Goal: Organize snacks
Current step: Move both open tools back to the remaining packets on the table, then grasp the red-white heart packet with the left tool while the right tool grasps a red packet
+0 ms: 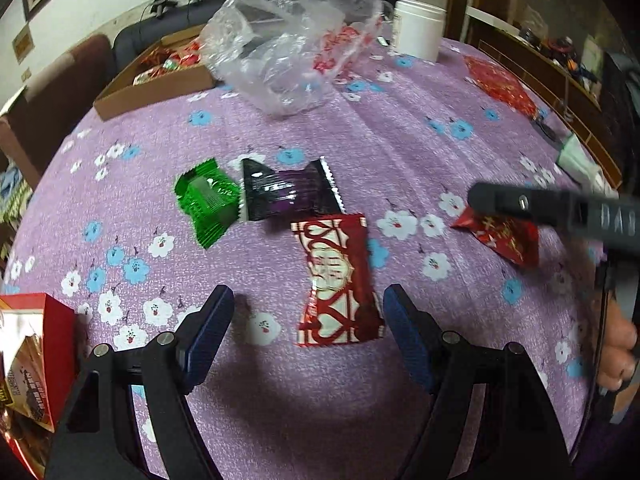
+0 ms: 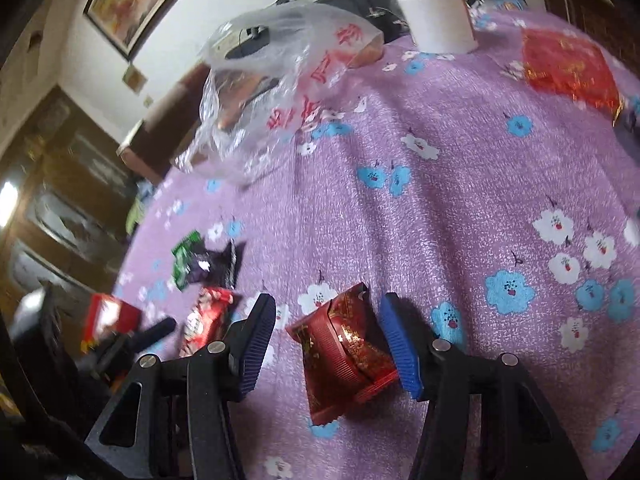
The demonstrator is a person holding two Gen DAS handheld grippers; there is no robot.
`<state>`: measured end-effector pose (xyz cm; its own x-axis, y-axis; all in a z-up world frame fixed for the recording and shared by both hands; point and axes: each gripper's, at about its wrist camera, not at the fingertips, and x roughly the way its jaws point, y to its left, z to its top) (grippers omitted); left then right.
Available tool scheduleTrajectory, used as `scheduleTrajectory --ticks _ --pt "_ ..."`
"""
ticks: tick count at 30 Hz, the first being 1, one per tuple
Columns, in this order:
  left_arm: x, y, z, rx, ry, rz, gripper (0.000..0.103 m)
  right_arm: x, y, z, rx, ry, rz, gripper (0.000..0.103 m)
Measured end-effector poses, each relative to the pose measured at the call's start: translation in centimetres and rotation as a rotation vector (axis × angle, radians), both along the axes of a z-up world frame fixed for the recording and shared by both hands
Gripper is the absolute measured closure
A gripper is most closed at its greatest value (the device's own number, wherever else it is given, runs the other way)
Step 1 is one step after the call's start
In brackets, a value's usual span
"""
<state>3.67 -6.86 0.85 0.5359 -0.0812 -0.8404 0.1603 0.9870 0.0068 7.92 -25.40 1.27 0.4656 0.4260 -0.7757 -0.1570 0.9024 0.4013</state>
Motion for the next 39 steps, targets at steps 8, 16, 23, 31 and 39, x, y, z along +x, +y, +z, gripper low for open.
scheduleTrajectory --ticks 8,16,23,31,39 --pt "0.2 -0.6 -0.3 0.006 -0.014 0.011 0.026 -0.7 1.6 0.1 -0.155 -0.040 0.029 0.053" --pt "0.2 -1.0 0.0 0.005 -0.050 0.002 0.064 -1.5 3.3 0.2 -0.263 -0.086 0.073 0.060" --pt "-0.4 -1.5 0.1 0.018 -0.068 -0.015 0.075 -2.3 4.4 0.4 -0.355 -0.139 0.093 0.062" --pt "-1.7 -0.7 0.8 0.009 -0.090 -0.008 0.078 -2.2 3.9 0.8 -0.286 -0.130 0.086 0.066" --pt "-4.2 0.9 3.2 -0.004 -0.149 -0.006 0.088 -2.5 3.4 1.1 -0.202 -0.125 0.087 0.067"
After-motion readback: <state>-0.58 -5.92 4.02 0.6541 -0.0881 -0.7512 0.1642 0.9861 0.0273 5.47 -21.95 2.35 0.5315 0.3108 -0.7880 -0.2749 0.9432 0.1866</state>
